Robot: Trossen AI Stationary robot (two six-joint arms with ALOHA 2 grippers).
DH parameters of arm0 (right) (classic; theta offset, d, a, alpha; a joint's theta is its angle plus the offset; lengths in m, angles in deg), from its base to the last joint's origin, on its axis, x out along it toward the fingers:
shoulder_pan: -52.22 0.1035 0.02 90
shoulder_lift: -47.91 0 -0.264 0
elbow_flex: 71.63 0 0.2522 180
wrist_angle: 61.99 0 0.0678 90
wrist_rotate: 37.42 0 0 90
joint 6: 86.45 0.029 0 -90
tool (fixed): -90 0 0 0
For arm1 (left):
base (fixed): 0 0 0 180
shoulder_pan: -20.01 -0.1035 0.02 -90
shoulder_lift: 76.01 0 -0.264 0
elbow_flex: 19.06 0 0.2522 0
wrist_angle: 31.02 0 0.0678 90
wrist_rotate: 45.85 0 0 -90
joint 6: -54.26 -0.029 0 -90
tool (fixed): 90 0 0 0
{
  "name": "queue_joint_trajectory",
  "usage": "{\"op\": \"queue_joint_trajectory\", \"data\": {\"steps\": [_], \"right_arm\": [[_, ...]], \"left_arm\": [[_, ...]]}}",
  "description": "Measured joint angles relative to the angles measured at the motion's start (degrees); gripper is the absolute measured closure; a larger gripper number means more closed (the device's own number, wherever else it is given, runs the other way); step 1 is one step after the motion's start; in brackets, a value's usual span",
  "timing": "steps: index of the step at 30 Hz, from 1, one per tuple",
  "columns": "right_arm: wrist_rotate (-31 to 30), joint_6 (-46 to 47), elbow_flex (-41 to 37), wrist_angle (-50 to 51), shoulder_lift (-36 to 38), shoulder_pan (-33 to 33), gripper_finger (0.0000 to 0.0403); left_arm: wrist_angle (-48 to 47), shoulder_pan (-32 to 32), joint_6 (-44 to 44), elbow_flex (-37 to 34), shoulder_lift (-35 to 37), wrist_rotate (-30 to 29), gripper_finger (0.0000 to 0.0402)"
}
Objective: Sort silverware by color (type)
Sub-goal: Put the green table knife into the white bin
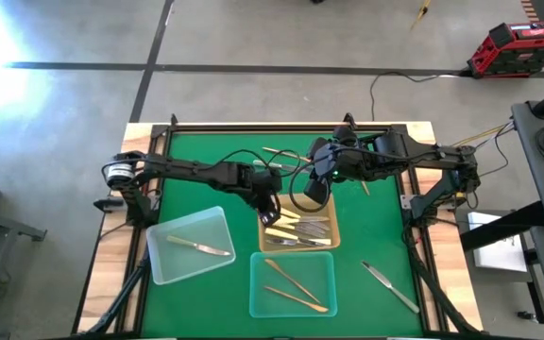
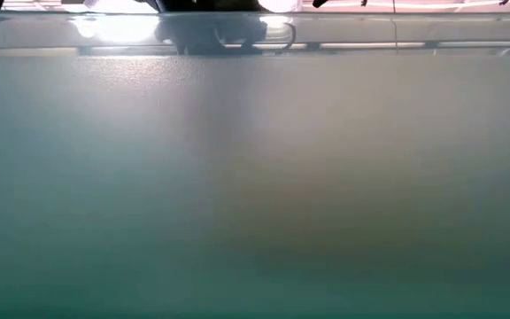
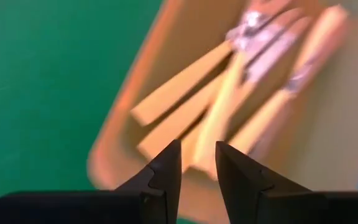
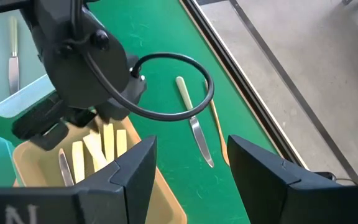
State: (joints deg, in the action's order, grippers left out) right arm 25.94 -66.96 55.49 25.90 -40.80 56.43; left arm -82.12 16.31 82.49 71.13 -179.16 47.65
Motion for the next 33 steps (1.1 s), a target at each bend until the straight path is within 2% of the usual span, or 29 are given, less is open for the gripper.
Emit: {"op": "queue_joint_trajectory", "data": {"steps": [6,16,23,30,33], "right_arm": [[0.0,0.0,0.0,0.0,0.0,0.0,0.0213],[0.0,0.0,0.0,0.0,0.0,0.0,0.0213],[0.0,0.0,0.0,-0.1,0.0,0.0,0.0213],[0.0,0.0,0.0,-0.1,0.0,0.0,0.0213],[0.0,0.0,0.0,-0.1,0.0,0.0,0.0213]], "left_arm": [[-10.4,0.3,0.5,4.4,-0.1,-9.4,0.032],[-26.8,0.3,0.6,12.4,-1.4,-20.6,0.032],[-31.8,0.1,-4.5,12.9,-1.7,-24.3,0.032],[-38.2,-0.6,-11.0,12.7,-1.7,-36.1,0.032],[-38.3,-1.7,-13.8,12.7,-1.7,-37.3,0.032]]}}
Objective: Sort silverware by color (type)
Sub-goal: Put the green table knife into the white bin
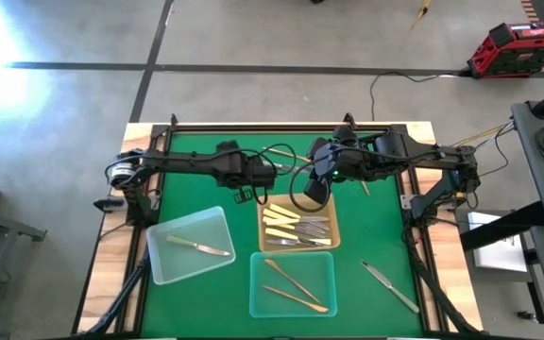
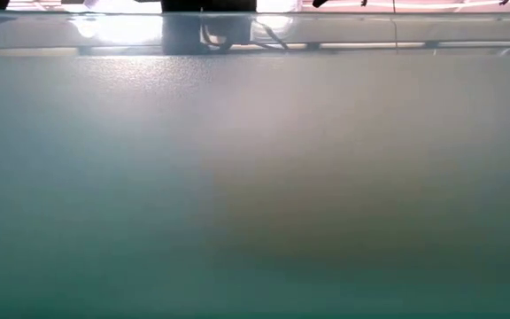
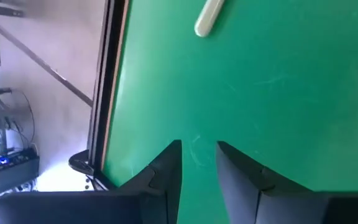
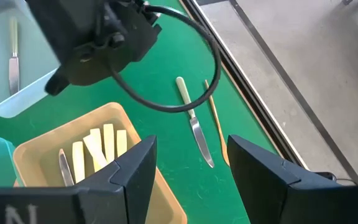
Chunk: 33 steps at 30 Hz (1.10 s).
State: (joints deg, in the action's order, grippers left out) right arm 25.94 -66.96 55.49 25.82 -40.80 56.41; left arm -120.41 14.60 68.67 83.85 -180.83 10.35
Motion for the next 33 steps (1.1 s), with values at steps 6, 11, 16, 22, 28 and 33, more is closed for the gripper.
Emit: {"op": "queue_joint_trajectory", "data": {"steps": [6,11,16,22,28,33], "right_arm": [[0.0,0.0,0.0,0.0,0.0,0.0,0.0213],[0.0,0.0,0.0,0.0,0.0,0.0,0.0213],[0.0,0.0,0.0,-0.1,0.0,0.0,0.0213],[0.0,0.0,0.0,-0.2,0.0,0.0,0.0213],[0.0,0.0,0.0,-0.2,0.0,0.0,0.0213],[0.0,0.0,0.0,-0.3,0.0,0.0,0.0213]], "left_arm": [[9.2,-3.1,-3.7,-2.0,0.9,-3.4,0.032],[23.5,-6.8,-12.5,-4.3,2.6,4.0,0.032],[35.8,-10.4,-15.6,-7.9,4.5,25.7,0.032],[42.9,-11.5,-18.9,-12.7,4.6,31.0,0.032],[45.2,-13.9,-32.1,-18.4,4.6,32.5,0.032],[46.3,-15.7,-41.8,-21.1,4.6,43.6,0.032]]}}
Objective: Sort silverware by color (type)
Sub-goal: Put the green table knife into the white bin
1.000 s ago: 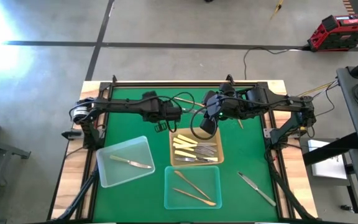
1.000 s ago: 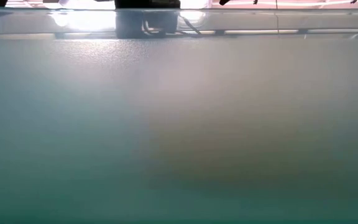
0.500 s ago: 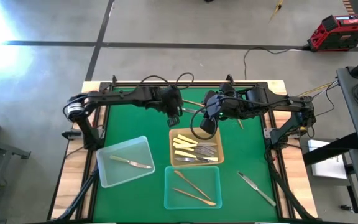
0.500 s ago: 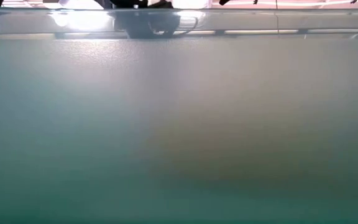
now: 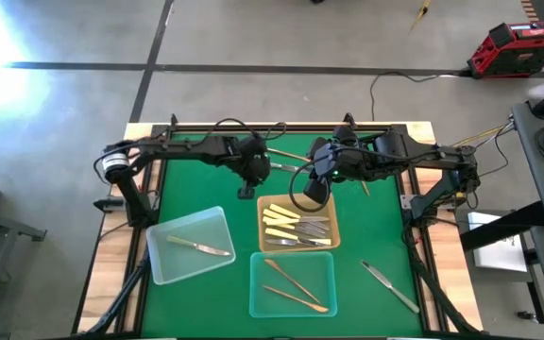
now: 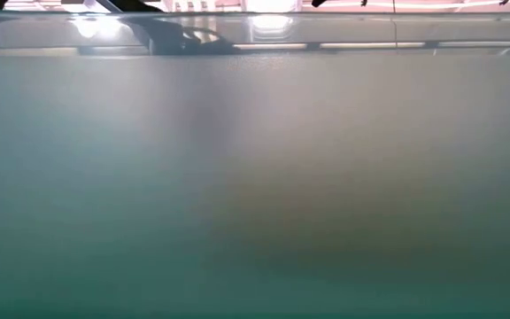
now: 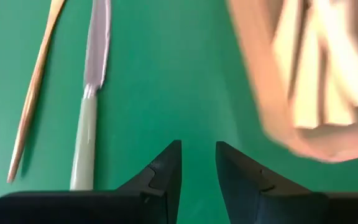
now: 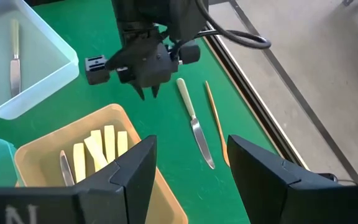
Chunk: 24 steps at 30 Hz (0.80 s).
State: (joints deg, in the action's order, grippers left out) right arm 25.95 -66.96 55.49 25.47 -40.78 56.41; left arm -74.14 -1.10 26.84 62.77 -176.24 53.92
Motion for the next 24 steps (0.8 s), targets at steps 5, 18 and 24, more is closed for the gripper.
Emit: {"op": "queue_joint_trajectory", "data": {"steps": [5,18,24], "right_arm": [[0.0,0.0,0.0,-0.3,0.0,0.0,0.0213],[0.0,0.0,0.0,-0.7,0.0,0.0,0.0213],[0.0,0.0,0.0,-0.8,0.0,0.0,0.0213]], "left_arm": [[1.6,-2.0,-0.8,-0.3,0.0,-0.2,0.032],[9.0,-7.6,-1.4,0.7,-2.5,0.7,0.032],[8.6,-8.1,-1.7,0.7,-5.8,1.7,0.032]]}}
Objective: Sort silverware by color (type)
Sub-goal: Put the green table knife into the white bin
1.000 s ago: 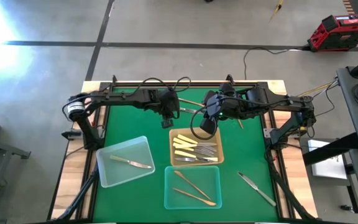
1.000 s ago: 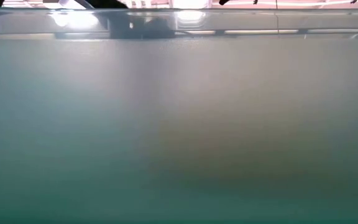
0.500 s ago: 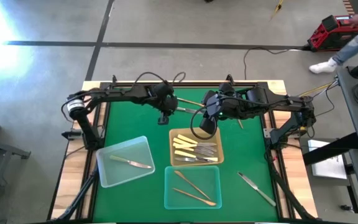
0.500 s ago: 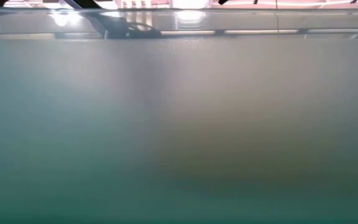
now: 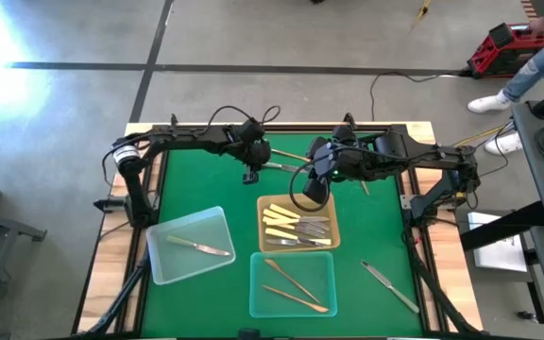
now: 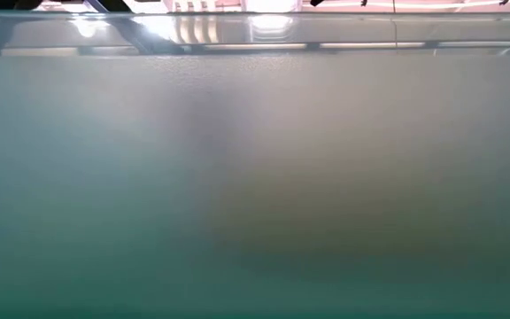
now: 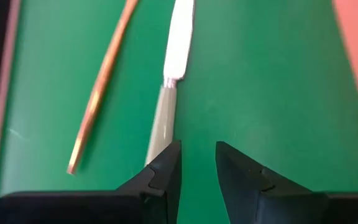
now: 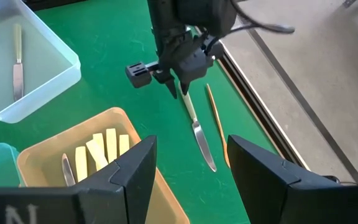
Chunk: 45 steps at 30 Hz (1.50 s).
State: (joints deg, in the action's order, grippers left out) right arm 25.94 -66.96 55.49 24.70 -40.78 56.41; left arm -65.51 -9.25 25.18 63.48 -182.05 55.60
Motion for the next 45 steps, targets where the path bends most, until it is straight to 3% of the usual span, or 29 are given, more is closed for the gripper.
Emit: {"op": "queue_joint_trajectory", "data": {"steps": [7,15,23,45], "right_arm": [[0.0,0.0,0.0,0.0,0.0,0.0,0.0213],[0.0,0.0,0.0,0.0,0.0,0.0,0.0213],[0.0,0.0,0.0,-0.3,0.0,0.0,0.0213],[0.0,0.0,0.0,-0.4,0.0,0.0,0.0213]], "left_arm": [[-2.6,-1.3,0.5,2.4,-4.1,-0.4,0.032],[-13.9,-2.5,-0.1,12.9,-11.6,-0.3,0.0318],[-25.3,-2.9,-1.9,22.1,-17.8,1.9,0.0279],[-30.5,-4.6,-1.9,21.6,-15.6,-1.9,0.0269]]}}
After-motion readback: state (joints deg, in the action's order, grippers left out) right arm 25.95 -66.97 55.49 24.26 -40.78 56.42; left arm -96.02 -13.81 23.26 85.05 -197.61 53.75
